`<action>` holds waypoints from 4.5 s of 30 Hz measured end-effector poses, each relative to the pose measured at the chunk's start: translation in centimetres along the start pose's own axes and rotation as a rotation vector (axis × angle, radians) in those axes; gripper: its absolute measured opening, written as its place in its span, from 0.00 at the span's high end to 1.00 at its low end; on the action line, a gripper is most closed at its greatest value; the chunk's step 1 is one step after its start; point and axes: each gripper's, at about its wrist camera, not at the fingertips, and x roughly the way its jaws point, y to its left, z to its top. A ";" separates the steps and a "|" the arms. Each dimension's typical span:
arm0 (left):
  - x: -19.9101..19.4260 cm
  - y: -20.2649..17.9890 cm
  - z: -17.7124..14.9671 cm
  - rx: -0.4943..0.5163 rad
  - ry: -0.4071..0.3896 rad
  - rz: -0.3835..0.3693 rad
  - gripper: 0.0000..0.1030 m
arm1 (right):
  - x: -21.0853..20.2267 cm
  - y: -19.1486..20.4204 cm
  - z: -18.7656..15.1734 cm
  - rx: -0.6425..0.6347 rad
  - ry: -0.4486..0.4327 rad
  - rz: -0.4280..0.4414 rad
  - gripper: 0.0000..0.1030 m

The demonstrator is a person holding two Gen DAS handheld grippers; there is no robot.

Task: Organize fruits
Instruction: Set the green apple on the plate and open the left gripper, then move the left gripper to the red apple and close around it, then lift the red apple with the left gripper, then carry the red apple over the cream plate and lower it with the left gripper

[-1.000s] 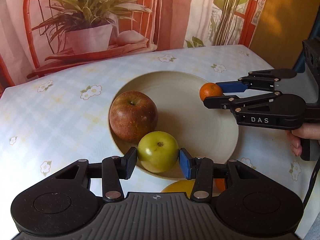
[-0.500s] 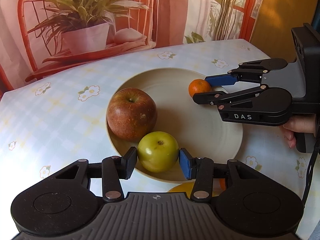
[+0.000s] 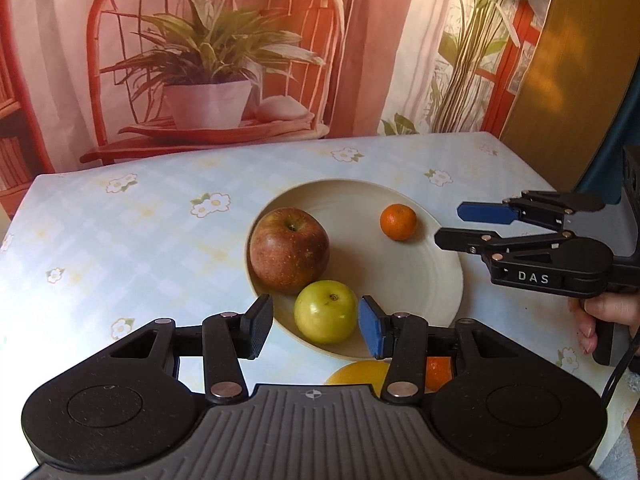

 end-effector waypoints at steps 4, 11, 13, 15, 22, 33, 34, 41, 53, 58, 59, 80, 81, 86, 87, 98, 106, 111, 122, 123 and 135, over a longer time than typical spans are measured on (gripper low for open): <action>-2.6 0.7 -0.6 -0.005 -0.037 0.028 0.52 | -2.3 0.7 -1.4 0.068 -0.023 0.011 0.60; -5.9 3.5 -2.4 -0.056 -0.049 0.085 0.52 | -4.2 3.1 -3.3 0.103 -0.024 0.006 0.60; -6.8 4.4 -3.1 -0.071 -0.051 0.095 0.52 | -4.3 3.9 -3.6 0.102 -0.018 0.002 0.60; -7.5 5.0 -3.9 -0.077 -0.054 0.107 0.52 | -4.5 4.7 -3.8 0.106 -0.016 0.003 0.60; -9.3 6.8 -6.7 -0.092 -0.041 0.103 0.52 | -5.1 8.2 -3.3 0.052 -0.009 0.033 0.60; -10.2 7.9 -11.4 -0.093 -0.031 0.062 0.52 | -5.6 13.8 -2.1 -0.057 0.007 0.076 0.60; -10.2 8.0 -11.6 -0.097 -0.031 0.057 0.52 | -5.6 14.5 -2.0 -0.072 0.009 0.084 0.60; -9.2 8.5 -12.1 -0.115 -0.037 0.007 0.52 | -4.9 17.7 -1.7 -0.129 0.039 0.116 0.60; -7.5 7.4 -11.3 -0.087 -0.055 -0.041 0.52 | -3.5 19.7 -2.0 -0.235 0.111 0.117 0.61; -6.7 7.2 -10.3 -0.100 -0.058 -0.058 0.52 | -3.3 20.9 -2.0 -0.302 0.141 0.142 0.61; -6.5 7.1 -10.1 -0.103 -0.056 -0.059 0.52 | -3.2 21.1 -2.0 -0.311 0.148 0.145 0.61; -2.6 8.9 -8.5 -0.328 -0.026 -0.227 0.56 | -0.6 21.6 -2.2 -0.332 0.196 0.167 0.57; -2.5 9.1 -8.6 -0.346 -0.021 -0.244 0.57 | -0.6 21.5 -2.2 -0.328 0.198 0.167 0.57; -2.3 9.4 -8.9 -0.375 -0.017 -0.285 0.59 | -0.4 21.4 -2.2 -0.299 0.205 0.166 0.55; -2.3 9.4 -9.0 -0.376 -0.020 -0.286 0.59 | -0.2 21.4 -2.1 -0.288 0.207 0.167 0.55; -3.3 9.2 -8.9 -0.342 -0.014 -0.251 0.68 | 0.1 21.9 -1.7 -0.251 0.210 0.187 0.55; -4.3 10.9 -9.1 -0.352 -0.002 -0.200 0.68 | 1.0 22.8 -1.4 -0.229 0.199 0.234 0.55; -4.1 11.4 -9.5 -0.406 -0.022 -0.233 0.67 | 1.0 22.7 -1.7 -0.219 0.197 0.228 0.54; -4.0 11.8 -9.7 -0.404 -0.014 -0.250 0.66 | 1.7 23.0 -1.9 -0.206 0.207 0.228 0.53; -4.0 12.0 -9.7 -0.417 -0.009 -0.250 0.66 | 1.7 22.9 -2.0 -0.207 0.207 0.228 0.54; -3.8 12.0 -10.3 -0.443 -0.022 -0.280 0.66 | 1.7 22.7 -2.0 -0.181 0.199 0.224 0.52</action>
